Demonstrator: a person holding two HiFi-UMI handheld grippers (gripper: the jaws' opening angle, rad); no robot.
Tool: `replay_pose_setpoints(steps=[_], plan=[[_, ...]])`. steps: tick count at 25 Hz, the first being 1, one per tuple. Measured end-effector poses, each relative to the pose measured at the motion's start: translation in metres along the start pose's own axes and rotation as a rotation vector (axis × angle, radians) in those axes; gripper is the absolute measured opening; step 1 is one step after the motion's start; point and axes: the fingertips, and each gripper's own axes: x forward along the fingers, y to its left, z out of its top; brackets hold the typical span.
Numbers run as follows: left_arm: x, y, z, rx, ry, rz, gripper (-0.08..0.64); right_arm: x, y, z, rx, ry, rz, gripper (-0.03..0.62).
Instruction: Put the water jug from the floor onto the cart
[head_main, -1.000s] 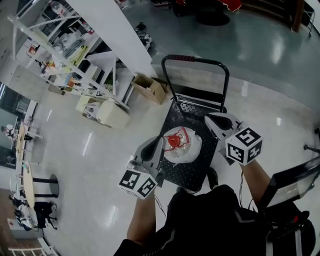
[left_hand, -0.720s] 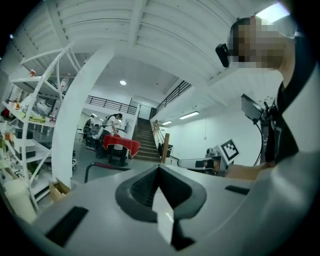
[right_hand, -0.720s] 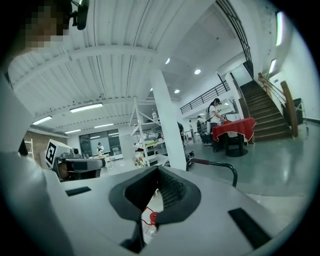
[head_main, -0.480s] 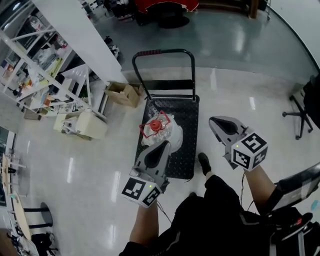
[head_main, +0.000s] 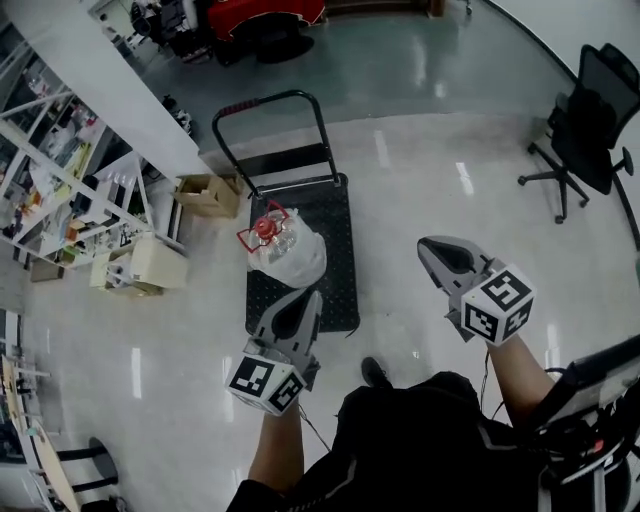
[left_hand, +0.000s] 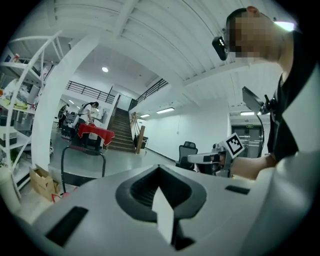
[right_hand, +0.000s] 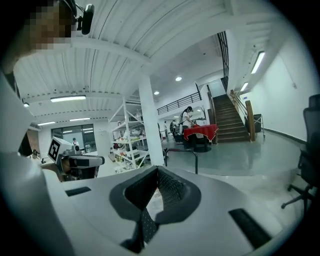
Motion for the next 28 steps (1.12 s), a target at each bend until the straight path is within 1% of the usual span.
replay_pose_setpoints(steps=[2,5,8,11,13,15,16,19,21,24,28], plan=[[-0.002,-0.036,0.0,0.018,-0.001,-0.018,0.0,-0.035,-0.002,-0.008,0.008,-0.016,-0.011,0.003],[-0.007,-0.09,-0.008,0.037,0.016,-0.023,0.0,-0.089,0.003,-0.024,-0.011,-0.026,-0.002,0.002],[-0.011,-0.159,-0.023,0.031,0.019,-0.008,-0.001,-0.158,0.004,-0.055,-0.031,-0.015,0.033,0.003],[-0.007,-0.224,-0.04,0.026,0.035,0.03,0.0,-0.225,-0.013,-0.086,-0.037,-0.009,0.048,0.003],[-0.01,-0.263,-0.048,0.015,0.083,0.035,0.0,-0.263,-0.023,-0.099,0.004,-0.005,0.022,0.003],[-0.018,-0.298,-0.048,0.017,0.118,0.01,0.0,-0.296,-0.025,-0.103,0.058,-0.022,0.001,0.003],[-0.021,-0.312,-0.045,0.025,0.122,-0.004,0.0,-0.308,-0.025,-0.103,0.067,-0.036,-0.005,0.003],[-0.033,-0.344,-0.043,0.054,0.119,-0.034,0.0,-0.329,-0.019,-0.101,0.041,-0.062,-0.021,0.003],[-0.049,-0.359,-0.049,0.051,0.125,-0.043,0.0,-0.341,-0.005,-0.102,0.039,-0.075,-0.025,0.003],[-0.079,-0.381,-0.056,0.047,0.127,-0.062,0.0,-0.364,0.031,-0.106,0.047,-0.09,-0.023,0.003],[-0.13,-0.403,-0.066,0.063,0.087,-0.087,0.0,-0.391,0.084,-0.124,0.02,-0.07,-0.036,0.003]])
